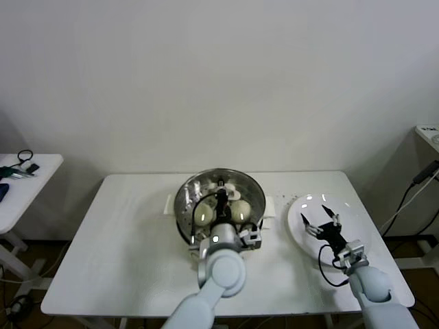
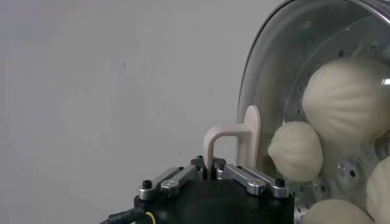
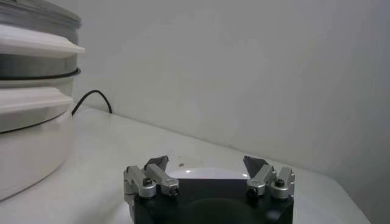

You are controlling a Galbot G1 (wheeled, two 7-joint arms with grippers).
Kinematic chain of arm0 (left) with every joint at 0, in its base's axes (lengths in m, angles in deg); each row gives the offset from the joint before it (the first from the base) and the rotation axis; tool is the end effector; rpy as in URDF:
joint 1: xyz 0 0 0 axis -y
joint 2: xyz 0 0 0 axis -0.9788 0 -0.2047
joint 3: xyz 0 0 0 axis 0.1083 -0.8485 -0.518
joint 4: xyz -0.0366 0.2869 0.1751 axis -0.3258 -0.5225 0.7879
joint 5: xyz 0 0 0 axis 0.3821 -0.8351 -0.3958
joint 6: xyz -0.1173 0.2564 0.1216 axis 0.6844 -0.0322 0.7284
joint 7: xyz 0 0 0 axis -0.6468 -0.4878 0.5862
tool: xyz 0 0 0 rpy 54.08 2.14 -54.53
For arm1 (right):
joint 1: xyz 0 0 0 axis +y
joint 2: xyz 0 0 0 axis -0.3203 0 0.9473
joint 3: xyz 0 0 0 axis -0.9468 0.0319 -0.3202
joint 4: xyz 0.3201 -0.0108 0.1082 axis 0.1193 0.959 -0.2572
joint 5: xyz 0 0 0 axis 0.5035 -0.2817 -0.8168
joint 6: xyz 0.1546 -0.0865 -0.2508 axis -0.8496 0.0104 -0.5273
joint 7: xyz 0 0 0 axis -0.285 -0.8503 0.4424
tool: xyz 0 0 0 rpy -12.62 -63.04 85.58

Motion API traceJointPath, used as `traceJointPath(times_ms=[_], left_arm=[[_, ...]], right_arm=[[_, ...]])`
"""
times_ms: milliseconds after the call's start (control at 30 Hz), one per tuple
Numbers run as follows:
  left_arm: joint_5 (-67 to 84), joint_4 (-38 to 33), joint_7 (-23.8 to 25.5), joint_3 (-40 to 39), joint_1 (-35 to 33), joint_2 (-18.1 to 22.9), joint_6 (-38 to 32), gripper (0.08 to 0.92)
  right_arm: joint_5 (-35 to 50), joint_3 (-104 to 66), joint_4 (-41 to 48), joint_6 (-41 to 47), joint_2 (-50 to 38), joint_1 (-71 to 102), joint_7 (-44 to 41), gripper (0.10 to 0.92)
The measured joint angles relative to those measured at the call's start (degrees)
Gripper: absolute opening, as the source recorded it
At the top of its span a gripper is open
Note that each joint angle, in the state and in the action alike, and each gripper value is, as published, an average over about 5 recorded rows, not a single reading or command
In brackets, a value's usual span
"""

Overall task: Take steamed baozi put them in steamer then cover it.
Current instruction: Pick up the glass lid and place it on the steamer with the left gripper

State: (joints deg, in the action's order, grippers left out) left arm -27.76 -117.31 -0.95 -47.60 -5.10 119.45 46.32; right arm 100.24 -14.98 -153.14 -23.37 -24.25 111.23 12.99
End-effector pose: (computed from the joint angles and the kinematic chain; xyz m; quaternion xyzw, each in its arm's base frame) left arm 0.2691 -0.1758 -0.2627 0.0004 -0.7083 -0.7042 0.0487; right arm 0.2811 -0.1745 -0.3860 0.1257 -0.9824 0.1071 0.0877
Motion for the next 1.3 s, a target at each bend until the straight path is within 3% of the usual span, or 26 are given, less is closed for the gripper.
traceJointPath(times_ms=[900,1000,1300], left_arm=[[2.15,1.91,-3.97,0.78,-0.82,-0.05,-0.04,0.152],[2.73,1.51,-3.89,0.82,-0.88,-0.44,-0.06,0.185],[4.19,-1.0,-3.73,0.71,-1.27,-2.4,-0.08,0.433]], right_arm=[[0.04,-0.91,-0.49,0.03,-0.17,0.57,-0.54,0.823],[0.22,-1.17,-0.47,0.07,-0.21,0.57,-0.8,0.823],[1.32,-2.21,-0.87,0.96,-0.18,0.8,-1.56,0.823]])
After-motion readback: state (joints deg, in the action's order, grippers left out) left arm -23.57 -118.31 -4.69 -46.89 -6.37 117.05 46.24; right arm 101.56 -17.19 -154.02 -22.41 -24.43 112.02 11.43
